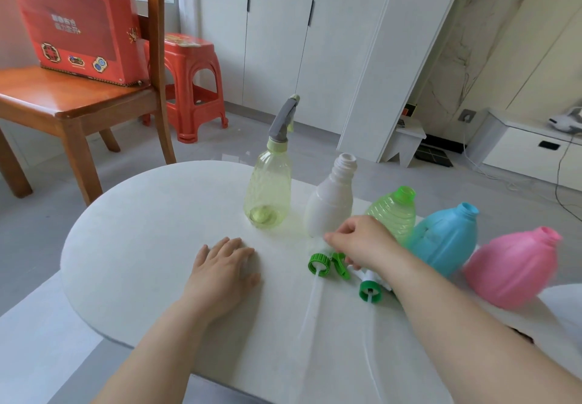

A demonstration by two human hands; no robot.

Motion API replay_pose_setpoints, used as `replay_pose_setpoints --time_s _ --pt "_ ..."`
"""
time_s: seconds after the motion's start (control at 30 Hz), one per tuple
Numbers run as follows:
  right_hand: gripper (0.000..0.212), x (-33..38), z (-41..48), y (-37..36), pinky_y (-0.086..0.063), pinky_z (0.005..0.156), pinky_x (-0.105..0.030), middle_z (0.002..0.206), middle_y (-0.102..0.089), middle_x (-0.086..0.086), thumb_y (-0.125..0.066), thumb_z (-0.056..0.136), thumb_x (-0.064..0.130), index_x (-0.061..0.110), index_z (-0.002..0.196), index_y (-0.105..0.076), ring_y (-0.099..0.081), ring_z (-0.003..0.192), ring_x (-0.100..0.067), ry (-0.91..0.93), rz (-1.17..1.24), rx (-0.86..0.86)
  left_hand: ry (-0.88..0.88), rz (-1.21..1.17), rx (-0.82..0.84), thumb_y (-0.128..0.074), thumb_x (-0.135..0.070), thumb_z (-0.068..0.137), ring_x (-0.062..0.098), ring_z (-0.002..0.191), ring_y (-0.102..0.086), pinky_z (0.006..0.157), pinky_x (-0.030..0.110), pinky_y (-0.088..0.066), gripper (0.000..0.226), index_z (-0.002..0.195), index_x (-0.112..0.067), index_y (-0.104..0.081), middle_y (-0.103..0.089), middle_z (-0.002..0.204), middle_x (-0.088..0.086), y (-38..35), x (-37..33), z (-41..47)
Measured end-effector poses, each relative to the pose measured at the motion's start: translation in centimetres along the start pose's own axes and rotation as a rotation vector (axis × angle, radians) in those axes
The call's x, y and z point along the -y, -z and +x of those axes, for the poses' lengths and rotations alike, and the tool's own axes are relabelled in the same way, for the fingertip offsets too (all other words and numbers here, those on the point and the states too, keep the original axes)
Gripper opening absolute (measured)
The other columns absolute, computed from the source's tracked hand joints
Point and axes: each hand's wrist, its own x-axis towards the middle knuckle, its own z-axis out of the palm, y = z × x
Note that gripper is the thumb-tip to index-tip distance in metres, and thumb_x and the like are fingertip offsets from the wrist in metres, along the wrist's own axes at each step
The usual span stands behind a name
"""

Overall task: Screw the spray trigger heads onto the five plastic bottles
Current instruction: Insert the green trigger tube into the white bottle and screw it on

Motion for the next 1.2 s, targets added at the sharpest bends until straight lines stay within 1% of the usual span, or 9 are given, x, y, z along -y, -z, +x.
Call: replay_pose_setpoints --time_s 0.17,0.3,0.43,0.5,0.6,0.67,0.83,1.07,1.2 --pt "0.041 -1.5 1.1 -1.9 -0.028 0.045 -0.028 0.056 -0.04 -0.002 -0.06 0.076 0.04 0.016 0.054 -0.035 -0.038 0.051 -0.02 -0.1 -0.155 -0.101 -0.017 0.011 0.048 -0.04 -0.043 0.089 0.011 0.141 -0.007 0.114 0.034 0.0 0.048 0.134 -0.03 -0.029 -0.02 0.15 -0.008 0.1 -0.1 -0.9" --pt "0.054 -1.5 1.5 -3.2 -0.038 0.065 -0.027 0.102 -0.064 -0.009 -0.055 0.073 0.056 0.009 0.098 -0.057 -0.059 0.095 -0.03 -0.154 -0.268 -0.138 -0.031 0.003 0.059 -0.042 -0.043 0.088 0.01 0.141 -0.007 0.115 0.033 0.0 0.049 0.134 -0.03 -0.03 -0.019 0.15 -0.01 0.3 0.2 -1.1" --pt "0.061 -1.2 1.9 -4.5 -0.036 0.063 -0.026 0.109 -0.062 -0.006 -0.052 0.071 0.063 0.011 0.102 -0.056 -0.058 0.099 -0.026 -0.216 -0.434 -0.07 -0.034 -0.004 0.056 -0.043 -0.043 0.088 0.01 0.141 -0.007 0.115 0.033 0.0 0.05 0.134 -0.03 -0.03 -0.02 0.15 -0.009 0.3 0.3 -0.9" --pt "0.06 -1.0 2.2 -4.7 -0.038 0.064 -0.026 0.113 -0.06 -0.005 -0.055 0.07 0.06 0.012 0.106 -0.054 -0.057 0.102 -0.026 -0.239 -0.407 -0.034 -0.035 -0.007 0.054 -0.043 -0.043 0.087 0.01 0.141 -0.008 0.114 0.033 0.001 0.05 0.134 -0.03 -0.03 -0.02 0.15 -0.009 0.2 0.3 -0.8" --pt "0.065 -1.1 2.7 -5.2 -0.044 0.086 -0.032 0.126 -0.051 -0.009 -0.06 0.071 0.044 0.007 0.122 -0.042 -0.05 0.115 -0.027 -0.287 -0.337 0.031 -0.04 -0.012 0.052 -0.043 -0.043 0.087 0.01 0.14 -0.008 0.114 0.034 0.001 0.05 0.133 -0.029 -0.03 -0.021 0.149 -0.008 0.2 0.3 -0.5" --pt "0.057 -1.2 2.9 -5.3 -0.046 0.085 -0.033 0.12 -0.05 -0.012 -0.059 0.072 0.034 0.004 0.117 -0.042 -0.053 0.107 -0.03 -0.316 -0.309 0.036 -0.044 -0.013 0.049 -0.043 -0.044 0.087 0.01 0.14 -0.008 0.114 0.034 0.0 0.05 0.133 -0.029 -0.031 -0.022 0.149 -0.008 0.3 0.3 -0.4" --pt "0.012 -1.4 2.2 -4.6 -0.037 0.048 -0.023 0.067 -0.046 -0.005 -0.057 0.074 0.014 0.007 0.078 -0.049 -0.045 0.054 -0.019 -0.265 0.211 0.098 -0.047 -0.016 0.052 -0.044 -0.044 0.087 0.01 0.14 -0.008 0.114 0.034 0.0 0.05 0.133 -0.028 -0.031 -0.023 0.149 -0.009 0.2 0.5 -0.3" --pt "0.019 -2.1 -0.5 -2.0 -0.054 0.053 -0.021 0.08 -0.053 -0.005 -0.039 0.083 -0.002 0.011 0.079 -0.053 -0.063 0.052 -0.01 -0.032 1.299 0.244 -0.045 -0.011 0.048 -0.045 -0.044 0.087 0.011 0.14 -0.01 0.114 0.034 -0.002 0.05 0.133 -0.029 -0.032 -0.024 0.148 -0.008 0.3 0.3 -0.6" --pt "0.03 -2.2 -1.6 -0.1 -0.056 0.058 -0.024 0.082 -0.061 -0.004 -0.032 0.081 -0.002 0.012 0.084 -0.058 -0.064 0.059 -0.013 0.106 1.443 0.219 -0.045 -0.023 0.047 -0.047 -0.042 0.086 0.011 0.139 -0.017 0.114 0.032 -0.007 0.048 0.131 -0.029 -0.035 -0.029 0.146 -0.008 0.5 -0.1 -1.2"
